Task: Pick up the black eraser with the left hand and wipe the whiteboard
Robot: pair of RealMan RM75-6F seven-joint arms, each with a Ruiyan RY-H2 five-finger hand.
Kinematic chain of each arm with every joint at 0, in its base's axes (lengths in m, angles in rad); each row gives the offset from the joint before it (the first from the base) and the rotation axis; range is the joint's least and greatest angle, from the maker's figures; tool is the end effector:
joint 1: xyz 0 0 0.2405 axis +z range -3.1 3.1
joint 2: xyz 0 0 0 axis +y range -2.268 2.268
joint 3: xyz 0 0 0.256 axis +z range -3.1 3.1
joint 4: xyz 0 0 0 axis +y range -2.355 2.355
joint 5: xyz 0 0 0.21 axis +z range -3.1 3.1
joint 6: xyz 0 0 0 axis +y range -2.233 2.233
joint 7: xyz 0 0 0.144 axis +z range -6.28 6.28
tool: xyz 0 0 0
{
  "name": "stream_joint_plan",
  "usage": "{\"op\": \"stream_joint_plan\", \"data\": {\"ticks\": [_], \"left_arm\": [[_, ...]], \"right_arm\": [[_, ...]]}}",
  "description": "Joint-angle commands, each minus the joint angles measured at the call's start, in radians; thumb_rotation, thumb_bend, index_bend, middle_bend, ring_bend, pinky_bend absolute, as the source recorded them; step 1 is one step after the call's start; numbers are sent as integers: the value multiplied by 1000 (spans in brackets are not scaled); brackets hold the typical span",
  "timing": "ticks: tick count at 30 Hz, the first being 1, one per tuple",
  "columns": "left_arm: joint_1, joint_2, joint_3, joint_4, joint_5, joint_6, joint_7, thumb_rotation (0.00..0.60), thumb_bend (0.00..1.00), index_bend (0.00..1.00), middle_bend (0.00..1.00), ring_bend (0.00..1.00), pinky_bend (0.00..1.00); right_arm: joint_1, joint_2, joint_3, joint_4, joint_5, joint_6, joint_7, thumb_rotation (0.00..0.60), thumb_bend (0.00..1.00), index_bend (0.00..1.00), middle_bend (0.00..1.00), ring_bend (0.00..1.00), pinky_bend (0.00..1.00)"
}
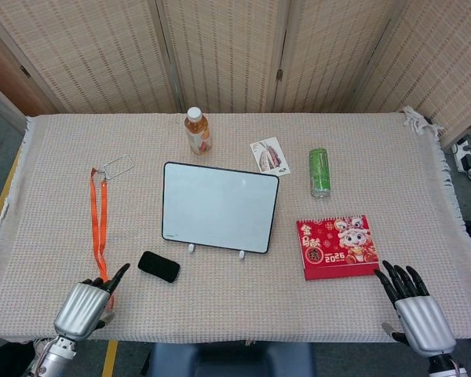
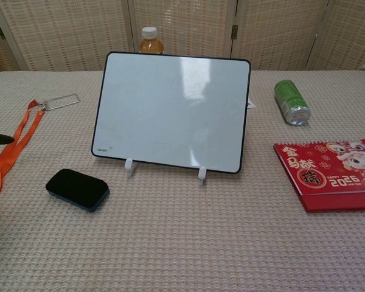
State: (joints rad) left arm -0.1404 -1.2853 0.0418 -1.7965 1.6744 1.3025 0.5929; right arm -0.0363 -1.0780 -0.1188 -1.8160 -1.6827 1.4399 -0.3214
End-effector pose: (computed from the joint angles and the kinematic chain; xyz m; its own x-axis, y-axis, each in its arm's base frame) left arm -0.2273 0.1614 0.0587 0.6448 0.1096 0.7564 0.7365 -0.3538 -0.5766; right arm -0.2774 -0.1050 0.1224 0.5323 -0.2242 0.8163 -0.8464 -0.1243 0.5178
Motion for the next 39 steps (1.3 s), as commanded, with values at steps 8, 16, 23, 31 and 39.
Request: {"op": "stream_joint_plan", "data": {"ticks": [8, 16, 23, 31, 39], "left_arm": [[-117, -64, -68, -108, -241, -215, 196, 600, 133, 282, 1000, 987, 1000], [-211, -108, -130, -80, -380, -280, 204, 600, 301, 297, 1000, 984, 1000], [-278, -134, -153, -37, -478, -305, 228, 600, 360, 319, 1000, 983, 1000], [-347, -152, -158, -1, -595, -320, 258, 600, 358, 317, 1000, 979, 1000], [-392, -161, -151, 38, -657, -319, 238, 600, 358, 315, 1000, 975, 1000]], "right_arm": [[0, 4, -4, 2, -8, -1, 6, 600, 152, 0, 0, 0, 0], [4, 1, 0, 1, 3, -10, 0, 600, 152, 0, 0, 0, 0], [9, 1, 7, -1, 18, -19, -2, 600, 152, 0, 0, 0, 0], [16, -1, 13, -4, 38, -32, -9, 600, 152, 0, 0, 0, 0], [21, -2, 16, -6, 50, -40, -14, 600, 152, 0, 0, 0, 0]]}}
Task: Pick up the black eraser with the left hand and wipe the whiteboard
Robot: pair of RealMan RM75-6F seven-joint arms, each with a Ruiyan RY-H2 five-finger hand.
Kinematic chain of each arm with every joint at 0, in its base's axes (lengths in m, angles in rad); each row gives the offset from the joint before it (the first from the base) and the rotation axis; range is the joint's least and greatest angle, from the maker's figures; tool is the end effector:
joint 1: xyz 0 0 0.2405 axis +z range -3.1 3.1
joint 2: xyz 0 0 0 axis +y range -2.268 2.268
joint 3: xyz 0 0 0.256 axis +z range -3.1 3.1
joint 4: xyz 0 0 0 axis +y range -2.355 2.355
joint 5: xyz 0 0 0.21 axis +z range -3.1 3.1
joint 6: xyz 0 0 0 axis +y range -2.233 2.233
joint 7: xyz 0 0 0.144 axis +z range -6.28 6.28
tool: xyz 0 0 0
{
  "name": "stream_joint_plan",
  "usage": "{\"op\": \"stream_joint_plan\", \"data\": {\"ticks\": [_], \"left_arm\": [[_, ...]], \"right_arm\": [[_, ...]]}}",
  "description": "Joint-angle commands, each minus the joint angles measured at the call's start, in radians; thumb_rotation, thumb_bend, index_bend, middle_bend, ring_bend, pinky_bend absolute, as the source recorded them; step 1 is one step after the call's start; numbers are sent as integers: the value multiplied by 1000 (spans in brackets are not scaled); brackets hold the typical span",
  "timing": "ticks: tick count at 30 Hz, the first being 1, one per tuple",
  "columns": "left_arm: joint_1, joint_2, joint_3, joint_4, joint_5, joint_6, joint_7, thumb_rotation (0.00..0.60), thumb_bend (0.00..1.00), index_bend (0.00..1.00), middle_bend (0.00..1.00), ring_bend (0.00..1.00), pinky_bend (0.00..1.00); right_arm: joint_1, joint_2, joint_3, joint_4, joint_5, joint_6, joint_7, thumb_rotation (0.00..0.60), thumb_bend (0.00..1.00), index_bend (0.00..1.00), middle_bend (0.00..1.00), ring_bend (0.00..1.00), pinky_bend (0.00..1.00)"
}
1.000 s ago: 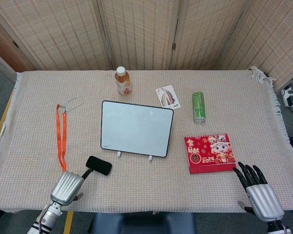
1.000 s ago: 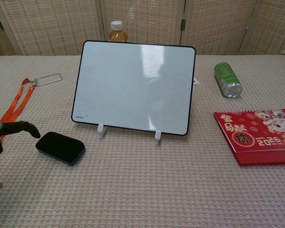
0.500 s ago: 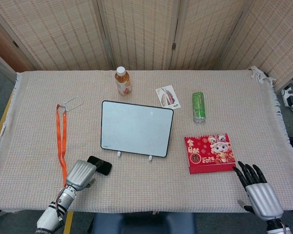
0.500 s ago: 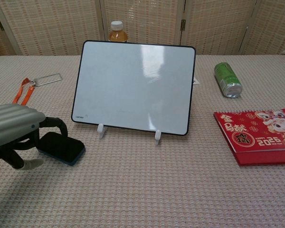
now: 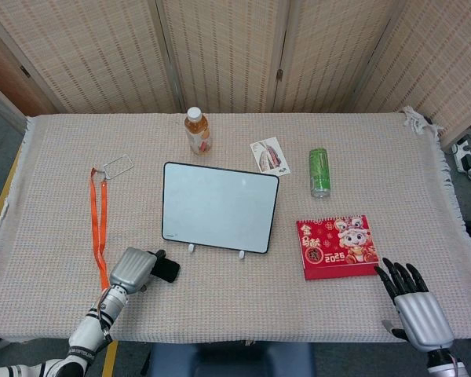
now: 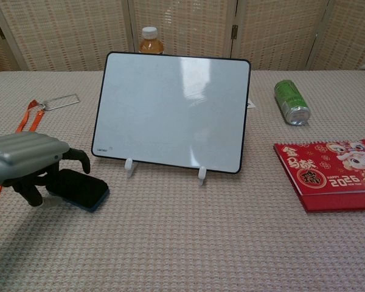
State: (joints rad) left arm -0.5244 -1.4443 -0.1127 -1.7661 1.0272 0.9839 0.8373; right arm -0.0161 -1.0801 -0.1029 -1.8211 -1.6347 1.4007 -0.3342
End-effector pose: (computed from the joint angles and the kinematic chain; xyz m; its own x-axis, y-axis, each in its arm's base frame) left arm -0.1869 0.2644 -0.0072 0.6718 0.3344 0.6609 0.7383 -0.3747 -0.5608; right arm -0.2809 -0.1133 0.1196 0.5364 -0.2478 0.8067 -0.8429 -0.1098 0.5267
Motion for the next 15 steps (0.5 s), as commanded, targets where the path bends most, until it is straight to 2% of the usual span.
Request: {"op": "stream_joint_plan", "data": {"ticks": [1, 9, 15], "left_arm": [[-13, -3, 4, 12, -16, -2, -10, 600, 358, 315, 1000, 974, 1000], [-51, -15, 21, 45, -57, -6, -24, 600, 358, 326, 1000, 970, 1000], [-64, -38, 32, 78, -40, 22, -51, 600, 358, 430, 1000, 971, 1000]], "right_arm": [[1, 0, 1, -1, 3, -2, -2, 600, 152, 0, 0, 0, 0], [3, -1, 3, -2, 10, -2, -3, 600, 151, 0, 0, 0, 0], [6, -1, 4, -2, 14, -5, -3, 600, 152, 0, 0, 0, 0]]}}
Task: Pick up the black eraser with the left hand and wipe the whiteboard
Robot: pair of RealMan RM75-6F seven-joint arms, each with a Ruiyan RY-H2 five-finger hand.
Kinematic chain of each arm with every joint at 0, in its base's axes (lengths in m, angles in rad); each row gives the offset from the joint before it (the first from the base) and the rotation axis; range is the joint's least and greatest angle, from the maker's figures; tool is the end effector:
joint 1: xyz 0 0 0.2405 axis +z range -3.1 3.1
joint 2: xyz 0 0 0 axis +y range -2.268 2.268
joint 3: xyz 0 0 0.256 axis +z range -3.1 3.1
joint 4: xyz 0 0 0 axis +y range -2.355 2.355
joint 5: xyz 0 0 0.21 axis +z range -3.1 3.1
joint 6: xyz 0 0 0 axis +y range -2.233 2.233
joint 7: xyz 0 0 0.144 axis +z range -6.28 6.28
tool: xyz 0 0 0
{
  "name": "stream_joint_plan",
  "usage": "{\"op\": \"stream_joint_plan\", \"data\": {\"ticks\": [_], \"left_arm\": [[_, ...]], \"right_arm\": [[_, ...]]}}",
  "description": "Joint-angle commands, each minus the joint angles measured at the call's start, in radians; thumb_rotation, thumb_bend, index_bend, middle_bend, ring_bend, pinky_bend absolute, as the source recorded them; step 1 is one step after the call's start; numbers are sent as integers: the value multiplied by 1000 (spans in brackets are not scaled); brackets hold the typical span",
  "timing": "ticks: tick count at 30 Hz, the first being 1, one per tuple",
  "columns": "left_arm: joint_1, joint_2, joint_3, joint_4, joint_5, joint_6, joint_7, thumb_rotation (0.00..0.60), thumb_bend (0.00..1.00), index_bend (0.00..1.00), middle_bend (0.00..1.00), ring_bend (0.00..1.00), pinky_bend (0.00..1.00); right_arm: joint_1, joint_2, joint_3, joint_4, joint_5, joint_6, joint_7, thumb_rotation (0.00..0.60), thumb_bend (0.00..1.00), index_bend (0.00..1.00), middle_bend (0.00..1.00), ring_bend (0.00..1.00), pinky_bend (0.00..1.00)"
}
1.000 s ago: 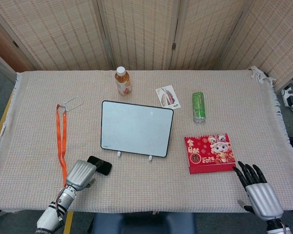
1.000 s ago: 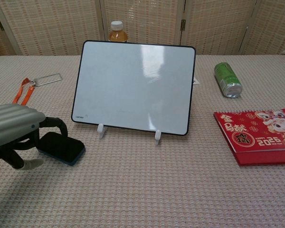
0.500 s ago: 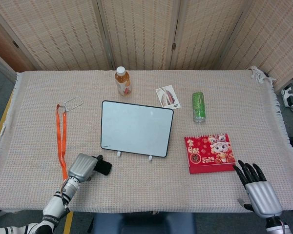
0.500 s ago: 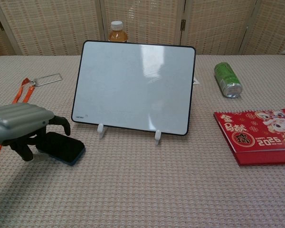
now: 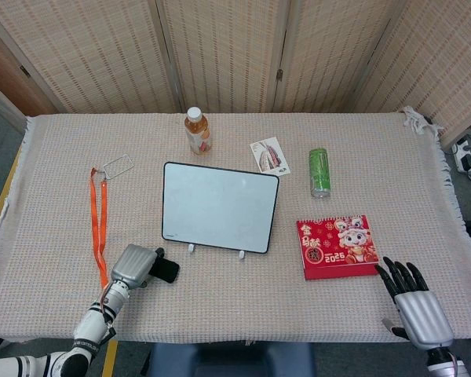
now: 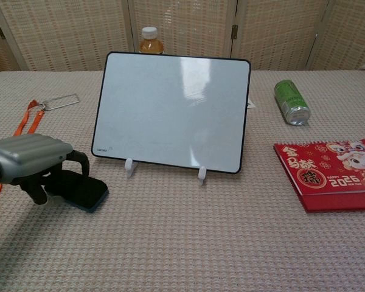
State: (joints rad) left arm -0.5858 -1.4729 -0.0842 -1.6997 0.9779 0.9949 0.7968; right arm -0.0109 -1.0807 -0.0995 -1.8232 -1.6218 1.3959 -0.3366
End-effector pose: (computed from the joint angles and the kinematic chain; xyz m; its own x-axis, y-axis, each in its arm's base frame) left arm -0.1914 0.2765 -0.0154 0.6711 0.3465 0.6554 0.7403 -0.3606 -0.5674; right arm -0.2816 -0.1154 0.1194 0.5357 -0.2501 0.8065 -0.8430 -0.1038 0.5278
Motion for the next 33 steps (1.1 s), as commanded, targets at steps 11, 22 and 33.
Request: {"op": "stream_joint_plan", "data": {"ticks": [11, 22, 33], "left_arm": [[25, -44, 23, 18, 166, 143, -98, 600, 360, 621, 1000, 982, 1000], [45, -127, -46, -14, 234, 329, -48, 600, 360, 616, 1000, 984, 1000], [-16, -418, -123, 250, 361, 487, 21, 600, 361, 592, 1000, 999, 1000]], "right_arm": [[2, -3, 0, -1, 6, -1, -5, 600, 152, 0, 0, 0, 0], [-1, 3, -4, -2, -1, 8, 5, 600, 151, 0, 0, 0, 0], [-6, 32, -9, -4, -25, 34, 64, 600, 152, 0, 0, 0, 0]]}}
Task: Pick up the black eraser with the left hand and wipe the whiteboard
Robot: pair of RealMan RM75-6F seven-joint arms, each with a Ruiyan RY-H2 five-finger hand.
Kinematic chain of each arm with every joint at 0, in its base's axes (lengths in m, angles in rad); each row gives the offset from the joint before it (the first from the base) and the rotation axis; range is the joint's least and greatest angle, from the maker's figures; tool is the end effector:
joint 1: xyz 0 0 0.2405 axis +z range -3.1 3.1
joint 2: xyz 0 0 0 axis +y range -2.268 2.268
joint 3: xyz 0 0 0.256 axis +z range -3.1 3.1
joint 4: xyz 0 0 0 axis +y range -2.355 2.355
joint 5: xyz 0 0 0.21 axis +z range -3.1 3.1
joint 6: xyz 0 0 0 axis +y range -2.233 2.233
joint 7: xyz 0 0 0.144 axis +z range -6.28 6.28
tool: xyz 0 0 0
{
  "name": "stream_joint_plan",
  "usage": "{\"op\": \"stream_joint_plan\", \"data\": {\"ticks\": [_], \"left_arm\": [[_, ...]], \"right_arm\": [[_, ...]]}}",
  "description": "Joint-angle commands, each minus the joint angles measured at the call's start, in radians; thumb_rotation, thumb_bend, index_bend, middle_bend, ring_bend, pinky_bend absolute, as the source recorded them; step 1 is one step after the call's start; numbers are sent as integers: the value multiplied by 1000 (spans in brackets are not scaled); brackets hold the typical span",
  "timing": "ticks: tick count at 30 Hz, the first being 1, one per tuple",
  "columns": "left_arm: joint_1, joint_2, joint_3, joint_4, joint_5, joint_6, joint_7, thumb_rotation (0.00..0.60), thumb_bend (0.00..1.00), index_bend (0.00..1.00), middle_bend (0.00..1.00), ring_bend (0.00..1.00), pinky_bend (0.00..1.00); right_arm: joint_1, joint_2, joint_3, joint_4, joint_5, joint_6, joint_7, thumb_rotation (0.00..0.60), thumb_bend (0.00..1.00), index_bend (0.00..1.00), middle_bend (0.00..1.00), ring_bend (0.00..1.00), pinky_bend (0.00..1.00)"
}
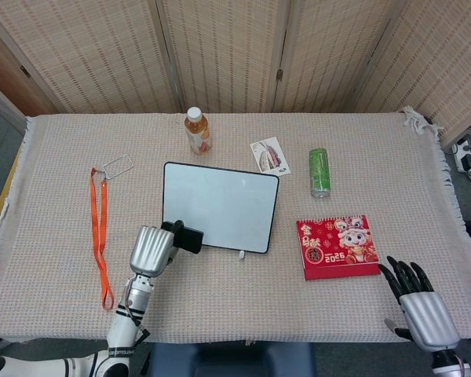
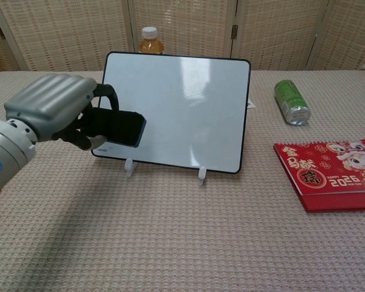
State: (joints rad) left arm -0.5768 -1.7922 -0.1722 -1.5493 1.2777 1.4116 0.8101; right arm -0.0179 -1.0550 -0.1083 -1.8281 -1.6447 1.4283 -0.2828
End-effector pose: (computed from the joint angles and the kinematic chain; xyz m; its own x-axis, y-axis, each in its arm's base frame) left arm -0.1145 0.2819 -0.0260 0.5288 -0.1113 0.8415 0.7999 -0.2663 -0.5378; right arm -0.2804 -0.1125 0.1290 0.5087 -0.2312 0.8293 -0.8602 -0.0970 0.5006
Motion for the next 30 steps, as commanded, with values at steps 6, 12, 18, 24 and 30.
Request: {"op": "stream_joint_plan", "data": {"ticks": [6, 12, 18, 24, 30], "left_arm": [[-69, -223, -92, 240, 89, 106, 32, 600, 362, 594, 1000, 999, 1000], [-114, -288, -143, 366, 78, 81, 15, 600, 362, 592, 1000, 999, 1000], [-149, -333, -175, 471, 64, 53, -21, 600, 365, 590, 1000, 999, 1000], [-174, -366, -187, 542, 48, 27, -28, 600, 364, 589, 1000, 997, 1000], [-197, -396, -197, 602, 43, 17, -39, 600, 365, 573, 1000, 997, 1000]], "right_arm": [[1, 19, -3, -2, -9, 3, 33, 600, 151, 0, 0, 0, 0], [5, 27, -1, -2, -6, -1, 48, 600, 152, 0, 0, 0, 0], [11, 31, 3, -6, 7, -13, 56, 600, 152, 0, 0, 0, 0], [11, 38, 2, -7, 5, -13, 68, 600, 152, 0, 0, 0, 0], [8, 42, -1, -6, -4, -5, 77, 600, 152, 0, 0, 0, 0]]}}
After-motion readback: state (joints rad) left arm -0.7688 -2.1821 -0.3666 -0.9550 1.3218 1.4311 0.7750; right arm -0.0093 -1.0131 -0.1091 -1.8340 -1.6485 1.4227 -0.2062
